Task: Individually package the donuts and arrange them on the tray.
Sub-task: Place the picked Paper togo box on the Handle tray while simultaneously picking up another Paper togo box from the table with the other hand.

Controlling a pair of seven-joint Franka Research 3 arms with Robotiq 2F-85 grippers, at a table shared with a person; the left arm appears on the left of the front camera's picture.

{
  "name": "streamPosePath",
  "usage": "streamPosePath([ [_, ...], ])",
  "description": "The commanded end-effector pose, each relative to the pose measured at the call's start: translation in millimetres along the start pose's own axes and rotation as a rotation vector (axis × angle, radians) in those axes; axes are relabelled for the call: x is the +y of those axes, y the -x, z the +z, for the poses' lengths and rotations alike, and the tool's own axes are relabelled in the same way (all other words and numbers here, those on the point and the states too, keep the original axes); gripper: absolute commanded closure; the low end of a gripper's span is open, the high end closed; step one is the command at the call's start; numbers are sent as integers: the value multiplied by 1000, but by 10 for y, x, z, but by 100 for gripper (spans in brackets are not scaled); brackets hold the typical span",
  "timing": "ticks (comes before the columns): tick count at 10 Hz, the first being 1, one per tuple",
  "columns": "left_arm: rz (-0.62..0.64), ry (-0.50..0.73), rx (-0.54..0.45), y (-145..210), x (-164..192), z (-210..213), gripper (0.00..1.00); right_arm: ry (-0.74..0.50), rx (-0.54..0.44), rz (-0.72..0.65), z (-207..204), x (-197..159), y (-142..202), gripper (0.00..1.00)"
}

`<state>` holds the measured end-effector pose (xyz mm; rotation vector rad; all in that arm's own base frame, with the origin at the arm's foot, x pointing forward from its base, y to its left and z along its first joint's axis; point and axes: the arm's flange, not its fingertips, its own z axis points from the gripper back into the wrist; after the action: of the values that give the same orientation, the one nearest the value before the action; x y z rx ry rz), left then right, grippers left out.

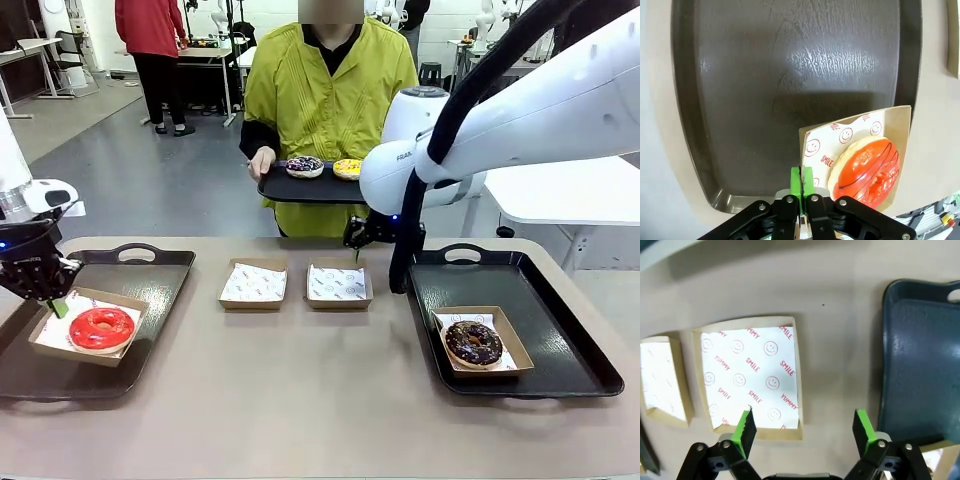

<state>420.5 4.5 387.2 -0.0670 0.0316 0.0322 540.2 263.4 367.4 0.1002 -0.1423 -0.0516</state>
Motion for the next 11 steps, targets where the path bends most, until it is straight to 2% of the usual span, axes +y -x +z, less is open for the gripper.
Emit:
streamPosePath([
  [1, -52, 14, -14, 73, -42, -21, 99, 35, 5, -1, -130, 73, -85, 0],
  [2, -51, 16, 2, 117, -77, -9, 99, 28, -11, -8, -136, 85, -61, 0],
  [3, -15, -1, 4, 17, -23, -22, 99, 4, 14, 0, -105, 12, -14, 0],
  [6, -24, -1, 8, 30, -40, -35, 99, 7, 16, 1, -153, 16, -20, 0],
  [8, -8, -23, -25, 32, -91, -113, 99, 48, -17, 6, -262, 41, -13, 0],
  [11, 14, -63, -70, 71, -176, -199, 99, 43, -42, 21, -364, 71, -10, 0],
])
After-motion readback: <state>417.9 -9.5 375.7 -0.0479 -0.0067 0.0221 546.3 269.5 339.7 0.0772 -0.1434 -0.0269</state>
